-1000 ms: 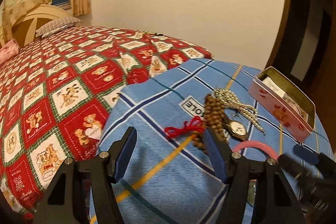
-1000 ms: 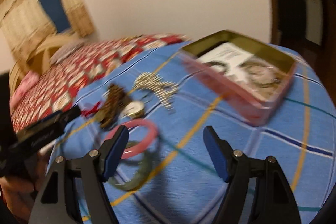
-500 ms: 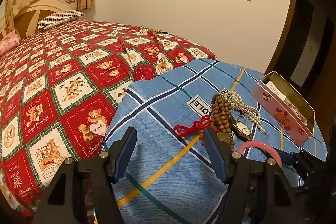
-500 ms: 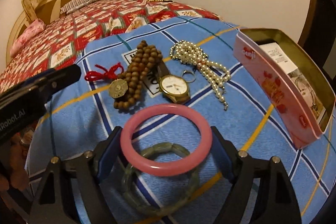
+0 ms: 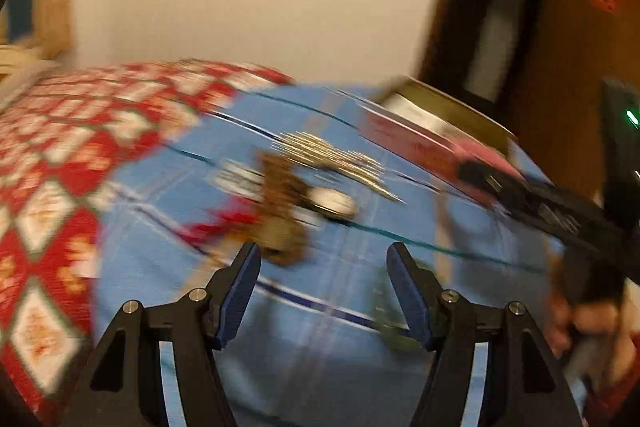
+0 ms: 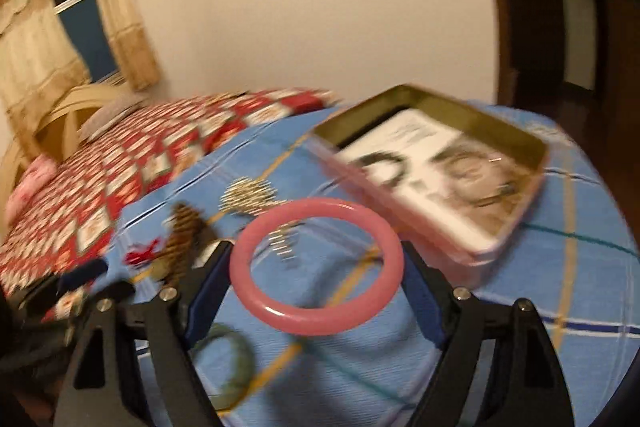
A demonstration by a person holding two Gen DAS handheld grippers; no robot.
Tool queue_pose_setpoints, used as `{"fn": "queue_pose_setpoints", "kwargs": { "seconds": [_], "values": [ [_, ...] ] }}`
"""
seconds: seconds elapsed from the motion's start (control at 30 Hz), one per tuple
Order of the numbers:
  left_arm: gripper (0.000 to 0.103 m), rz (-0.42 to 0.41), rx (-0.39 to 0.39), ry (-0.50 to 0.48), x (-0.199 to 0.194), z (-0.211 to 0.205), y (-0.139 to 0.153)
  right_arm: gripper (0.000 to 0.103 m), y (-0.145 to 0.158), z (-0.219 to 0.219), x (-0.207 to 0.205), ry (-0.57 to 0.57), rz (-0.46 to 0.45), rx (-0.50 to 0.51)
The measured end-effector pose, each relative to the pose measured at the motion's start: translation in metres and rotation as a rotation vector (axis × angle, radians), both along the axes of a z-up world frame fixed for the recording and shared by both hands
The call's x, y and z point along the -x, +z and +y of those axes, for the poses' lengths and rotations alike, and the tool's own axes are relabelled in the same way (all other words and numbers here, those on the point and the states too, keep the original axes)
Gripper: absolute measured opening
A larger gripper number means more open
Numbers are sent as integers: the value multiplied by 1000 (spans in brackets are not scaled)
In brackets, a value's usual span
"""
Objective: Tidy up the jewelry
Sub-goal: 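Grasp the pink bangle with the right tool while the left tool grasps the green jade bangle, then lower both held bangles into the pink tin and open both tools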
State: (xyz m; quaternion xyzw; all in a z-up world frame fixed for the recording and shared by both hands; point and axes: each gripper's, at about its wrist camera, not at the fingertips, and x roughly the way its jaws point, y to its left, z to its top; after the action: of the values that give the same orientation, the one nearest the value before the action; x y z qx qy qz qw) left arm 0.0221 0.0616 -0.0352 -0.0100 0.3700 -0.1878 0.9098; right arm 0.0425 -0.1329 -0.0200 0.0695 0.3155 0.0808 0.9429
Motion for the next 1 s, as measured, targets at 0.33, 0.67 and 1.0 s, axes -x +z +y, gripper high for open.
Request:
{"fn": "queue_pose_setpoints", "kwargs": {
  "seconds": [0.33,0.67,1.0],
  "values": [
    [66,149,-79,-103,-12,-53,-23,83,1,-18,6,-48,-38,18],
    [22,146,-58,-79,-13,-47,-24,83,0,-19,8,-34,-39,2],
    [18,70,-67,-75,-3,-50,-13,83,4,-25,14,-58,-68,-5]
  ]
}}
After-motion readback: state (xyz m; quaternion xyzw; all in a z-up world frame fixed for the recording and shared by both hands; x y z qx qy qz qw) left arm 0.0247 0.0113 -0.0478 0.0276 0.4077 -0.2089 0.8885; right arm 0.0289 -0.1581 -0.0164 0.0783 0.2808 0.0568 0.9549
